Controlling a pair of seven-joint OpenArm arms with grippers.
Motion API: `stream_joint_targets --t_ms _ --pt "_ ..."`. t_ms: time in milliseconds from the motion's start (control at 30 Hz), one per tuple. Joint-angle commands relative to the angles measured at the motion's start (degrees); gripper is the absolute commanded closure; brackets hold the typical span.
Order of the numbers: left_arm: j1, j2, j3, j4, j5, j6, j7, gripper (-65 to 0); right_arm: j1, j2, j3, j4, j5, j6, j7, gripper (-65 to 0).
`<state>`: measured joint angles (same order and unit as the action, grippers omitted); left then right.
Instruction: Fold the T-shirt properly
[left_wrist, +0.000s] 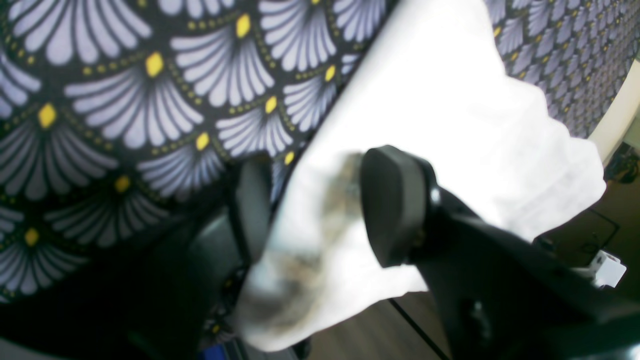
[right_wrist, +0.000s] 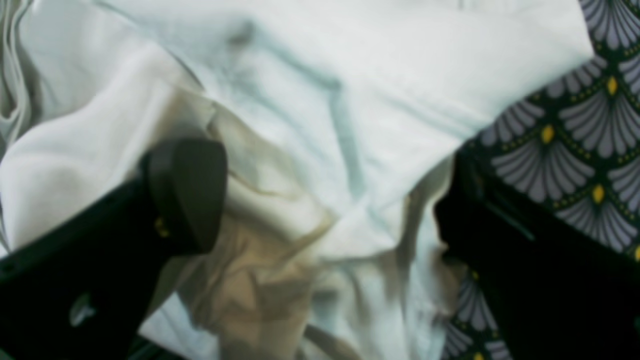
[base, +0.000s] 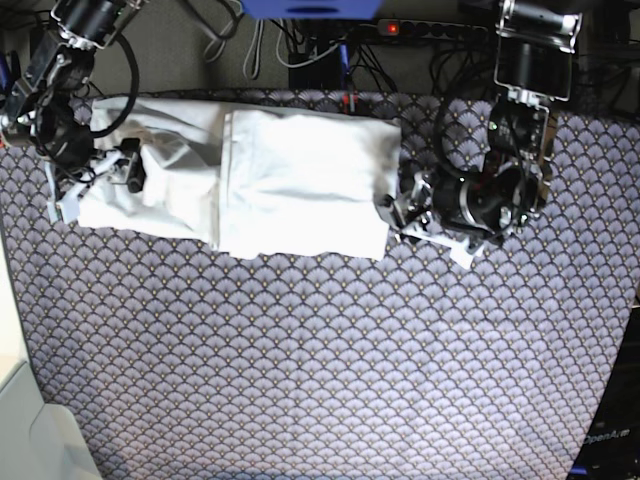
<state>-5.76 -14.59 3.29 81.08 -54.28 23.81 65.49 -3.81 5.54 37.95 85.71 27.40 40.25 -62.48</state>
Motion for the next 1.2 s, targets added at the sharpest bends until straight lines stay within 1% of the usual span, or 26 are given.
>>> stream_joint_targets --t_ms 0,167,233,300,433,633,733,767,900,933,967,1033,1067,1100,1167 --pt "-1.23 -0.31 -0.34 0.72 -1.23 0.05 -0.04 -31.7 -0.1 -0.31 -0.2 -0.04 -1.16 -0.25 -2.45 -59.4" --pt "-1.23 -0.31 -0.34 0.72 -1.23 0.05 -0.04 -31.7 -0.1 -0.57 -1.95 -0.04 -1.16 -0.25 -2.01 -58.8" --pt "-1.23 -0.31 -0.34 0.72 -1.23 0.05 -0.04 -31.7 -0.1 -0.49 -2.75 -0.04 -1.16 -0.25 -2.01 -56.7" --pt "-1.23 -0.31 -0.34 0.72 -1.23 0.05 -0.04 -31.7 -0.1 -0.49 -2.92 -0.04 -1.16 -0.25 -2.01 -53.1" --pt "-1.23 -0.31 -0.34 0.72 -1.23 0.05 -0.04 -31.7 -0.1 -0.49 -2.92 -0.04 -1.16 -0.25 -2.01 -42.7" --pt "-1.23 -0.31 -0.34 0.72 -1.23 0.05 0.13 -31.7 -0.1 -0.4 -2.92 -0.04 -1.16 -0.25 -2.09 -33.3" --pt "-1.14 -0.31 -0.34 0.72 -1.23 0.05 0.22 -31.7 -0.1 -0.49 -2.57 -0.04 -1.16 -0.25 -2.09 -25.5" --pt "-1.14 -0.31 -0.34 0.72 -1.32 0.05 0.22 -31.7 -0.1 -0.49 -2.57 -0.04 -1.16 -0.25 -2.09 -21.5" --pt "-1.14 -0.31 -0.34 0.72 -1.67 0.05 0.31 -31.6 -0.1 -0.4 -2.57 -2.42 -1.24 -0.25 -2.53 -1.5" --pt "-1.05 -0.31 -0.34 0.72 -1.67 0.05 0.31 -31.6 -0.01 -0.22 -2.57 -4.17 -1.24 -0.25 -2.53 0.0" --pt "-1.05 -0.4 -0.34 0.72 -1.76 0.05 0.31 -31.6 0.52 -0.13 -2.57 -5.93 -1.24 -0.25 -2.53 0.0" --pt "-0.97 -0.4 -0.34 0.72 -1.59 0.05 0.31 -31.0 1.57 1.1 -2.75 -9.8 -1.24 -0.25 -2.62 -1.2" --pt "-0.97 -0.4 -0.17 0.72 -1.32 0.05 0.31 -29.5 1.75 1.62 -2.92 -10.94 -1.24 -0.25 -2.62 -1.4" --pt "-0.97 -0.49 0.01 0.72 -1.32 0.05 0.31 -26.9 1.84 1.8 -3.01 -11.82 -1.24 -0.25 -2.62 -0.7" --pt "-0.88 -0.49 0.01 0.72 -1.32 0.05 0.4 -19.5 1.75 2.15 -3.01 -11.21 -1.24 -0.25 -2.53 0.0"
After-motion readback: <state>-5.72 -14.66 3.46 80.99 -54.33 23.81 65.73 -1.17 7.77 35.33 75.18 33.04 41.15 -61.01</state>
